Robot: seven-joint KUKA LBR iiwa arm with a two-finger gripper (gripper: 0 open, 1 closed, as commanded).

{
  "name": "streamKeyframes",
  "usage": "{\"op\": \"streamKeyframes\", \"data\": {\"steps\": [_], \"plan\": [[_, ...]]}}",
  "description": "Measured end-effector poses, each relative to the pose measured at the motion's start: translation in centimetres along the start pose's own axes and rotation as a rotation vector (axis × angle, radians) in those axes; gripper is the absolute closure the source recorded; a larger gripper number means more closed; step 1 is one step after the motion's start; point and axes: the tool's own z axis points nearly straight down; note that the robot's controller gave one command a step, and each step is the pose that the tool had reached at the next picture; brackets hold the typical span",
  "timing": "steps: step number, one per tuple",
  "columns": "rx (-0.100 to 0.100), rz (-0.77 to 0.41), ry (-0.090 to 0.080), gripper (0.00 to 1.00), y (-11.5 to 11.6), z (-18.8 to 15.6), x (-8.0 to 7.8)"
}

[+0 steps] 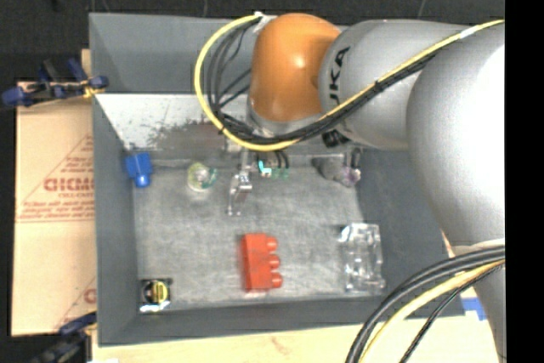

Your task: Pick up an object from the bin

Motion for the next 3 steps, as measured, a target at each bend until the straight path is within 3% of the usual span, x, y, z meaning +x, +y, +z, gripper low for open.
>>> {"op": "streamKeyframes", "data": {"steps": [1,2,3], "plan": [[0.006,-0.097,-0.004,0.0,-6.6,-2.0,6.8],[0.007,-0.424,-0.013,0.0,-3.6,4.9,12.2],[0.004,-0.418,-0.062,1.0,-3.3,4.4,11.1]]}}
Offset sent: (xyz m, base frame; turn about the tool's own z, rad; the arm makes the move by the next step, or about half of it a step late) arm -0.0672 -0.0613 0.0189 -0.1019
